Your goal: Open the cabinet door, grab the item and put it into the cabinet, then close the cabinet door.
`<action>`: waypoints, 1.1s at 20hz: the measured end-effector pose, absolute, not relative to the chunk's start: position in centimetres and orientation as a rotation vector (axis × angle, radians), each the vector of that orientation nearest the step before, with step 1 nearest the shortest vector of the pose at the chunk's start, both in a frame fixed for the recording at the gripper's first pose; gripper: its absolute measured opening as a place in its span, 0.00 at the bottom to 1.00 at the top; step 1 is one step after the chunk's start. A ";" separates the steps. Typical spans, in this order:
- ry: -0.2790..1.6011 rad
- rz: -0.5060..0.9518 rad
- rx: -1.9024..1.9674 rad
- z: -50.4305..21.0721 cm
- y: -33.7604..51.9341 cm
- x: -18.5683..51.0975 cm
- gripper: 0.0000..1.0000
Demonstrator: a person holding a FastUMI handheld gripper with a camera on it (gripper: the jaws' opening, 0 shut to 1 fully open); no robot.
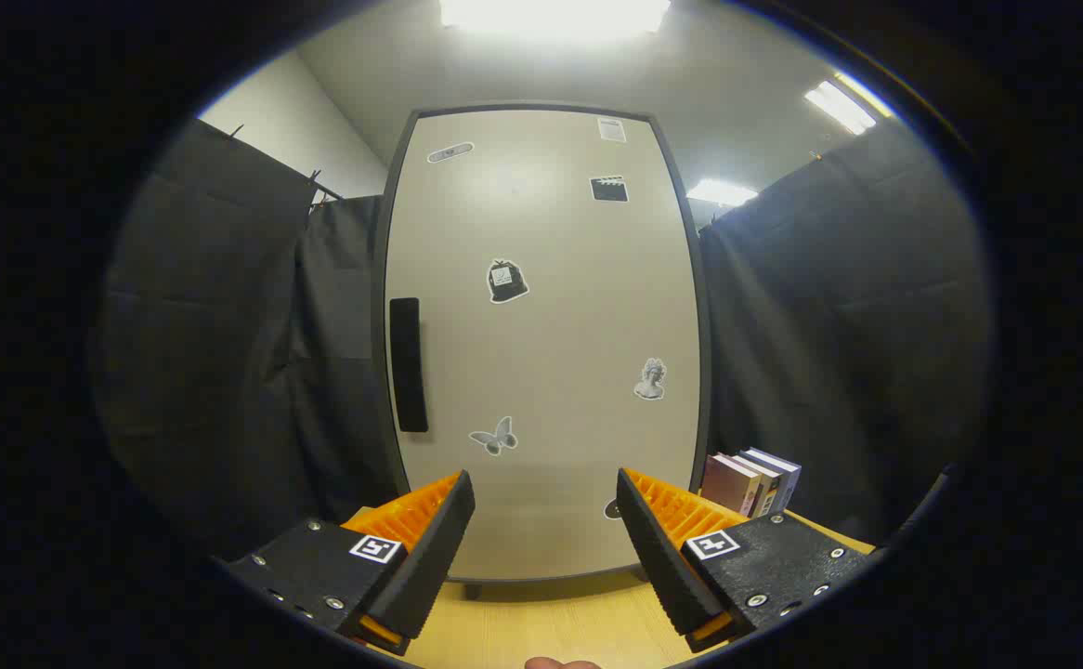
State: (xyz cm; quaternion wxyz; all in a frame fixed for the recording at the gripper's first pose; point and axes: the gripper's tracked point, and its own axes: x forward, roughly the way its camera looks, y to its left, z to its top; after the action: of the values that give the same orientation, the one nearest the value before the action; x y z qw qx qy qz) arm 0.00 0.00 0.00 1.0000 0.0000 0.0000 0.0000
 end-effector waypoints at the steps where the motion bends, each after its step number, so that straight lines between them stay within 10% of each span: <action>1: -0.003 0.005 -0.003 0.1 0.0 0.0 0.95; 22: 0.001 0.005 0.014 -0.7 -1.2 -0.3 0.95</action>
State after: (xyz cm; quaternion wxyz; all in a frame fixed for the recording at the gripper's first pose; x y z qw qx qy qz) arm -0.28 -1.15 -0.66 1.0000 0.0072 0.0004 0.0023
